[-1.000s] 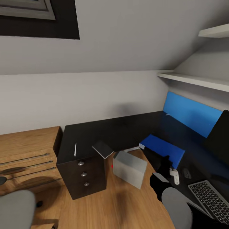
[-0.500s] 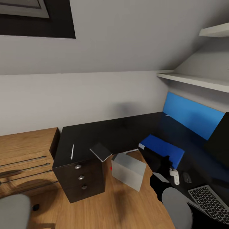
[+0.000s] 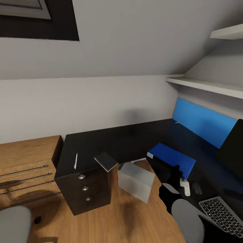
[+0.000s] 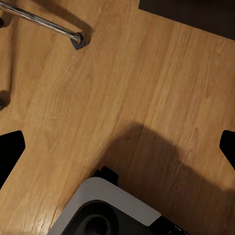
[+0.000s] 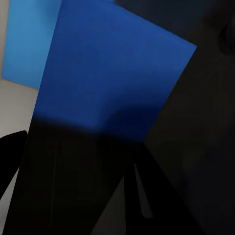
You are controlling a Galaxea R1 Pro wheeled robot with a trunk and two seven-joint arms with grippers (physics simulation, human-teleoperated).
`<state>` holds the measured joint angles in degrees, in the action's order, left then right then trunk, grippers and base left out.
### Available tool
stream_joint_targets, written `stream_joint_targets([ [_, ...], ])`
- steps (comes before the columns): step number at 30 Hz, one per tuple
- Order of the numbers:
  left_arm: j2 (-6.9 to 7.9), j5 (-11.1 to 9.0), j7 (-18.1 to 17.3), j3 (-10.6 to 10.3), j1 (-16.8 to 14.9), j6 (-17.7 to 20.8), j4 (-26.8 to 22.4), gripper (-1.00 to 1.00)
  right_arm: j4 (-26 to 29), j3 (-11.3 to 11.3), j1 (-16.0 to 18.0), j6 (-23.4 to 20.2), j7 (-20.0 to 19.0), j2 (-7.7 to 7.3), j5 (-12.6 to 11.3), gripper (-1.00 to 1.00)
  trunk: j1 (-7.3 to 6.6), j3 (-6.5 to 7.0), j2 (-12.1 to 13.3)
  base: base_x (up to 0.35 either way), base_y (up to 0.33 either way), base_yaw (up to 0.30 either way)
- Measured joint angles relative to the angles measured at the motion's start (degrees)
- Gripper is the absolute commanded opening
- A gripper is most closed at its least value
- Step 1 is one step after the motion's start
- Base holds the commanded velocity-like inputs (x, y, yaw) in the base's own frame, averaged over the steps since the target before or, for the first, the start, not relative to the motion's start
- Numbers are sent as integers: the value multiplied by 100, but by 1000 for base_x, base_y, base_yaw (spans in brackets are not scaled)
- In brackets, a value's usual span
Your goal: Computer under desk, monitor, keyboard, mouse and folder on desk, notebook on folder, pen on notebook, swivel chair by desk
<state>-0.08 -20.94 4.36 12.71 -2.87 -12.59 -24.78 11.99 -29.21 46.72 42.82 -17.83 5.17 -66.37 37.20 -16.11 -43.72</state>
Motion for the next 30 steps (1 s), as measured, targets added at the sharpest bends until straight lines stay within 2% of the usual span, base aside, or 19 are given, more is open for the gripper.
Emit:
stream_joint_targets([
  [16, 0, 0, 0, -4, 0, 0, 0, 100, 4, 0, 0, 0, -12, 8, 8, -100, 0, 0, 0, 5, 0, 0],
  [24, 0, 1, 0, -6, 0, 0, 0, 100, 5, -1, 0, 0, -17, -7, 7, -100, -3, 0, 0, 237, 0, 0],
  [30, 0, 0, 0, -4, 0, 0, 0, 100, -3, -2, 0, 0, -12, -21, 7, -100, 0, 0, 0, 67, 0, 0],
])
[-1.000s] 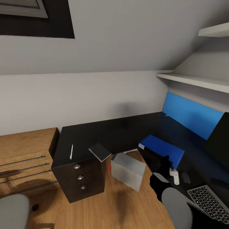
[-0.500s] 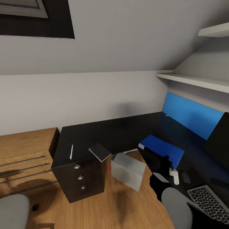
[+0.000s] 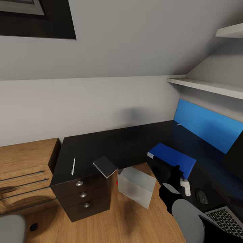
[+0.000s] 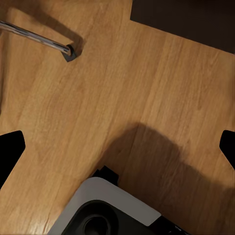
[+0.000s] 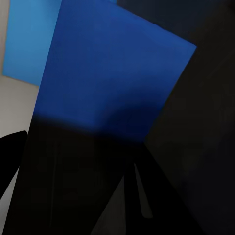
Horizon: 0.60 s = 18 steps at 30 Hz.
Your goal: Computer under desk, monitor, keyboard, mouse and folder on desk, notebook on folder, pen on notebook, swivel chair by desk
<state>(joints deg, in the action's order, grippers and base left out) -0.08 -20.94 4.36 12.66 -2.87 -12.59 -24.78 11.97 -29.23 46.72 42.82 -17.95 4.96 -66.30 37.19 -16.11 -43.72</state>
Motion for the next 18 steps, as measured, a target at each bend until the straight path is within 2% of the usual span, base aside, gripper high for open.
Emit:
stream_joint_targets([
  [10, 0, 3, 0, 4, 0, 0, 0, 100, -11, -29, 0, 140, 22, -16, 3, -100, 0, 0, 0, 5, 0, 0],
  [14, 0, 5, 0, 4, 0, 0, 2, 100, -12, -315, 0, 447, 29, -22, -6, -100, 0, 0, 0, 0, 0, 0],
  [18, 0, 7, 0, 1, 0, 0, 2, 100, -10, -608, 0, 550, 30, -22, 3, -100, 0, 0, 0, 0, 0, 0],
])
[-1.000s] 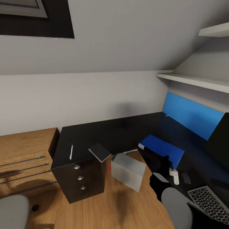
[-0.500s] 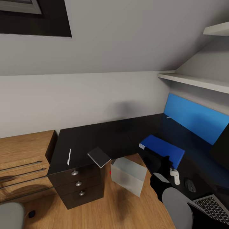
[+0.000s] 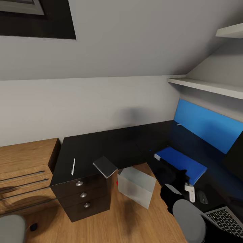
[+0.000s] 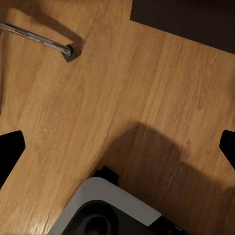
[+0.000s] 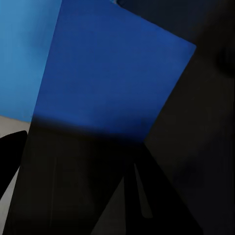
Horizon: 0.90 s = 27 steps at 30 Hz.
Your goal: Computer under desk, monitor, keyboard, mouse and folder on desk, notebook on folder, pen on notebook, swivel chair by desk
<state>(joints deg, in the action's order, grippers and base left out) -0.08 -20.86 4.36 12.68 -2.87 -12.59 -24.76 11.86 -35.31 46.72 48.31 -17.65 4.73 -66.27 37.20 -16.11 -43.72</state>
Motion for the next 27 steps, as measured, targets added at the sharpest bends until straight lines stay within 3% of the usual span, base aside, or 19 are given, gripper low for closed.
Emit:
stream_joint_targets([
  [12, 0, -7, 8, -6, 0, -5, -20, 100, 11, -127, 0, -8, 0, -10, 0, -100, 0, 0, 0, 0, 0, 0],
  [27, -12, -19, 9, 0, 0, -1, -19, 100, -1, -121, 0, -165, -1, -215, -3, -100, 329, -269, -601, 0, 0, 0],
])
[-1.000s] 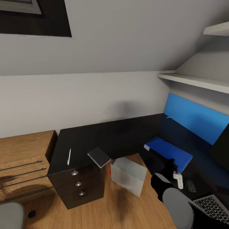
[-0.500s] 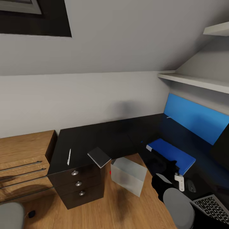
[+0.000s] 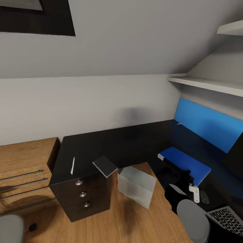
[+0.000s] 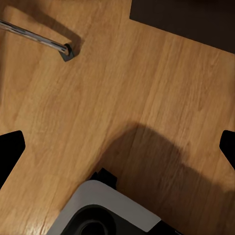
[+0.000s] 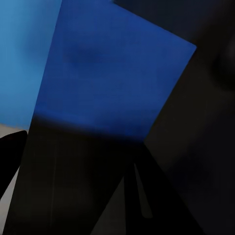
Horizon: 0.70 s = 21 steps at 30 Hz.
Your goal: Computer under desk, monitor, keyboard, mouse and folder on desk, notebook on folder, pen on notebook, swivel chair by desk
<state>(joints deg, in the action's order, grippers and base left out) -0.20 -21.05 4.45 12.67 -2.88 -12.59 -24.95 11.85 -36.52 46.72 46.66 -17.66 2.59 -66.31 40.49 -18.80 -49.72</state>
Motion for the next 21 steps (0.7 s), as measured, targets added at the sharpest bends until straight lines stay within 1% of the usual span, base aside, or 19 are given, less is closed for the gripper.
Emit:
stream_joint_targets([
  [5, -4, 2, -1, 2, 0, 0, 0, 100, 0, 1, 0, -258, 0, -42, 0, -100, 110, -90, -201, 0, 0, 0],
  [13, -5, 2, -1, 2, 0, 1, 0, 100, -8, 1, 0, -333, 3, -49, -1, -100, 286, -234, -522, 0, 0, 0],
  [21, -5, 2, -1, 2, 0, 1, 0, 100, -9, -6, 0, -648, 0, -49, -8, -100, 462, -378, -843, 0, 0, 0],
])
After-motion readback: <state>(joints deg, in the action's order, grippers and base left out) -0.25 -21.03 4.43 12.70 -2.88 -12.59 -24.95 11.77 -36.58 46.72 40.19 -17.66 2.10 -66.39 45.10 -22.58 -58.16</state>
